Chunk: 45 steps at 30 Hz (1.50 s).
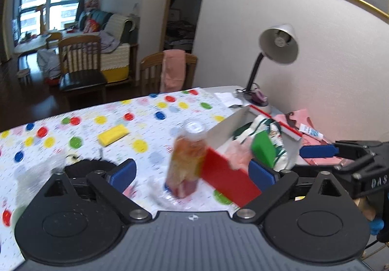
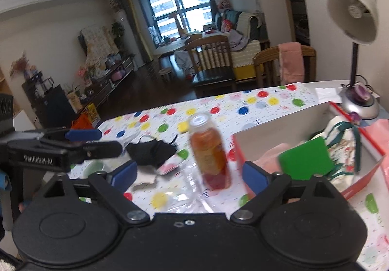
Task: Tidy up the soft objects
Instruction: 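Withdraw both tools from the box back over the table, then grasp the bubble wrap with the left tool while the right tool grasps the clear plastic bag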
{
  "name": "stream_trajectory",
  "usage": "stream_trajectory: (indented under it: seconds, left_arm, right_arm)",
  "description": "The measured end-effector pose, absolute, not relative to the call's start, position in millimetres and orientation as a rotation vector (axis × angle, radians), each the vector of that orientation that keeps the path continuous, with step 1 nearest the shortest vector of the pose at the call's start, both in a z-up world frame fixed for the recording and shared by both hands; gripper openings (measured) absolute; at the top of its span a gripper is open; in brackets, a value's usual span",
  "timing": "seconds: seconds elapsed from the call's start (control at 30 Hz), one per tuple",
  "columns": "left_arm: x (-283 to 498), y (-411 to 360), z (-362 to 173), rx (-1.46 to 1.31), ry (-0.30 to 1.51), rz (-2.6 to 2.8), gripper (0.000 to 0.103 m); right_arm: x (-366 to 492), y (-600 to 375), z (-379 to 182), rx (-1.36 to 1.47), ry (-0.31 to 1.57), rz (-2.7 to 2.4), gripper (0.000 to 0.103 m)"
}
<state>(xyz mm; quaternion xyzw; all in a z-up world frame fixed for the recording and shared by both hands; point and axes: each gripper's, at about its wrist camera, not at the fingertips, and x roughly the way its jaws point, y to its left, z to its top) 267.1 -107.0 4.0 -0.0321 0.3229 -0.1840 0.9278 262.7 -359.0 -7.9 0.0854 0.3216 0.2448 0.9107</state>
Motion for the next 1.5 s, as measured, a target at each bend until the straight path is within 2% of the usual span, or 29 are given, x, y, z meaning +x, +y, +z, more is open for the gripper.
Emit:
stream_trajectory:
  seconds: [0.43, 0.8, 1.2, 1.5]
  left_arm:
    - [268.1, 11.5, -19.5, -0.113, 0.675, -0.250, 0.103]
    - [329.9, 101.7, -34.5, -0.202, 0.773, -0.183, 0.103]
    - [410.2, 139.7, -84.1, -0.140, 0.946, -0.170, 0.103]
    - [448.4, 174.2, -141.9, -0.319, 1.138, -0.157, 0.103]
  right_arm:
    - [263.4, -284.9, -42.8, 0.119, 0.746, 0.513, 0.099]
    - [286.9, -246.4, -75.1, 0.081, 0.811, 0.473, 0.099]
    - [321.7, -218.2, -115.6, -0.043, 0.882, 0.427, 0.096]
    - [343.8, -208.6, -143.0, -0.080, 0.913, 0.392, 0.089]
